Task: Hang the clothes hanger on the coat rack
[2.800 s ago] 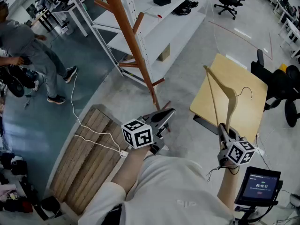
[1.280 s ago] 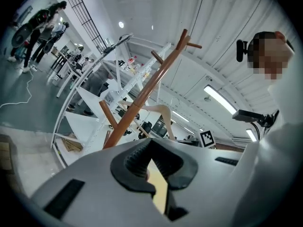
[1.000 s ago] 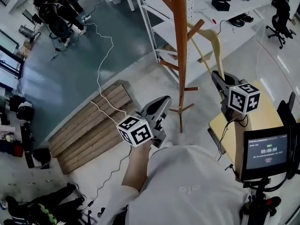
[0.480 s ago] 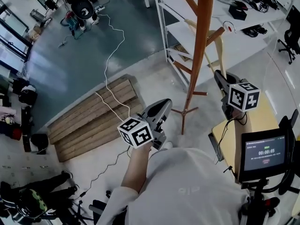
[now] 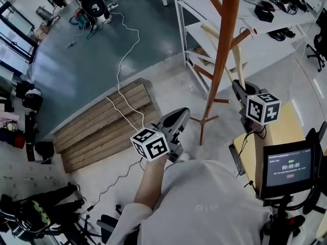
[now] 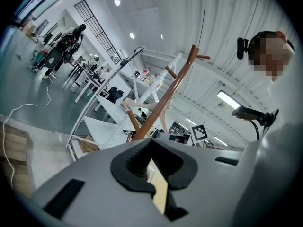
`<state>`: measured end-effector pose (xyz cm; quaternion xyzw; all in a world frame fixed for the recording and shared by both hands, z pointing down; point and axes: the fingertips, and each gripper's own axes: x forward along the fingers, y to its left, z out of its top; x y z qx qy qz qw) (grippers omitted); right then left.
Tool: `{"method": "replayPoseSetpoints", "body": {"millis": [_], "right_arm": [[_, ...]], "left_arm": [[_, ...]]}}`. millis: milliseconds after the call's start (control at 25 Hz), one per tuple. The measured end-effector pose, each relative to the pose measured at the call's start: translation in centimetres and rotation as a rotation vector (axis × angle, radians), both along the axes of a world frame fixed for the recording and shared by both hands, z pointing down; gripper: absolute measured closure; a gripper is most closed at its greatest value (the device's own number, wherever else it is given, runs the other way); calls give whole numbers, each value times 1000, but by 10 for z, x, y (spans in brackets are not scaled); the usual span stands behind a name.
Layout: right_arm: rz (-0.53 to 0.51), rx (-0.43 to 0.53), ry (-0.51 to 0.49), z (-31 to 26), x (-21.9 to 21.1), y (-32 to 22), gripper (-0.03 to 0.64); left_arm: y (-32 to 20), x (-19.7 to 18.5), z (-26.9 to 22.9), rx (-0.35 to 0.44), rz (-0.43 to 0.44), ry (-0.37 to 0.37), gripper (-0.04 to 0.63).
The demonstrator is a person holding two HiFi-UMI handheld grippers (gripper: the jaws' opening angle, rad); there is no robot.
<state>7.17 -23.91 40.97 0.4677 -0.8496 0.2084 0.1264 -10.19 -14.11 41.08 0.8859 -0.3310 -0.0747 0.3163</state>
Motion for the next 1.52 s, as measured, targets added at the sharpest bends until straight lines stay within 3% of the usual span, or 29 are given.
{"method": "replayPoseSetpoints", "body": {"millis": [480,760,1280,1520], "right_arm": [[-10,-37,16,19,-7,9,604],[-26,-34,83,29,-15,7,604],[9,8,205,38,-14,4,603],[29,54,192,30,-11,1,597]], "left_arm": [[8,0,7,-26,-14,4,589],[10,-6,7,-33,-34,2,589],[11,-5,9,-44,-27,10,589],[12,0,11,-48,-6,13,589]]}}
